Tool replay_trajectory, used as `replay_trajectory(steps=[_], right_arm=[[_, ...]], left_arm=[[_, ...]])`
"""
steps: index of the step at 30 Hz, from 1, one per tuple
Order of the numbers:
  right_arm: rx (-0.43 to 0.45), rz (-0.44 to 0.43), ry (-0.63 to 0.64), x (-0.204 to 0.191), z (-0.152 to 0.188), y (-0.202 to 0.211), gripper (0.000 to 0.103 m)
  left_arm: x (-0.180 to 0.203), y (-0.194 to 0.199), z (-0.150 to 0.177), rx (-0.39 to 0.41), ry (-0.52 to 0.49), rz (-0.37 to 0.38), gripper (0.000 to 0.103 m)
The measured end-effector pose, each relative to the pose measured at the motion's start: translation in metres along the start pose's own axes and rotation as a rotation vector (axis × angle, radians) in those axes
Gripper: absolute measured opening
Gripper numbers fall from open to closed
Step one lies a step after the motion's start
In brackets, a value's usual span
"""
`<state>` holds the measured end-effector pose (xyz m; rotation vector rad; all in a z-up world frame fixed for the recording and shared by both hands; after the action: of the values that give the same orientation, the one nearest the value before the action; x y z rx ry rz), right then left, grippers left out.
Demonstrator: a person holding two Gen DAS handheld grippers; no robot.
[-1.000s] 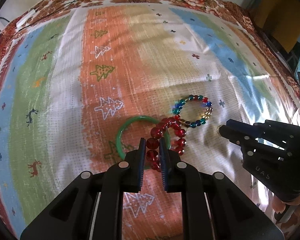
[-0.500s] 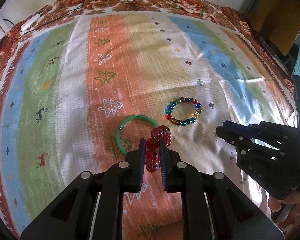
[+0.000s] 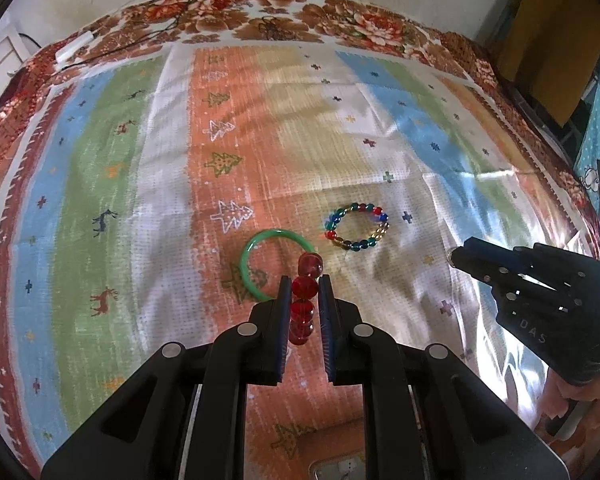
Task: Organize jewelry
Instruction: 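Lift and carry the red bracelet in the left tool while the right carries the ring to the tin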
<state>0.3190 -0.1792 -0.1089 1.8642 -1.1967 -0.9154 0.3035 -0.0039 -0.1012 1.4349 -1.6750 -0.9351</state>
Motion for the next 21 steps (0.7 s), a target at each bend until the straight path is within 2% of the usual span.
replay_trajectory(steps=[10, 21], right_arm=[[0.036, -0.022, 0.012, -0.007, 0.007, 0.023, 0.016], [0.088, -0.065, 0.039, -0.026, 0.022, 0.056, 0.016]], left_arm=[[-0.005, 0.030, 0.006, 0.062, 0.028, -0.007, 0.013], [0.003, 0.064, 0.019, 0.117, 0.023, 0.032, 0.013]])
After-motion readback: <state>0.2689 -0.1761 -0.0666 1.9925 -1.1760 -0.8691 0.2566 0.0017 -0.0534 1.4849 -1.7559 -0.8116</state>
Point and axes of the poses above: each gripper's, at about its wrist camera, not at the fingertips, and y roughly against the way its jaws point, x to its right, z to its underside, the point moved 3 cm from there along -y, roughly the way its jaws point, and after that the axes turned 8 degrees about -z, right-handed, at the moved point
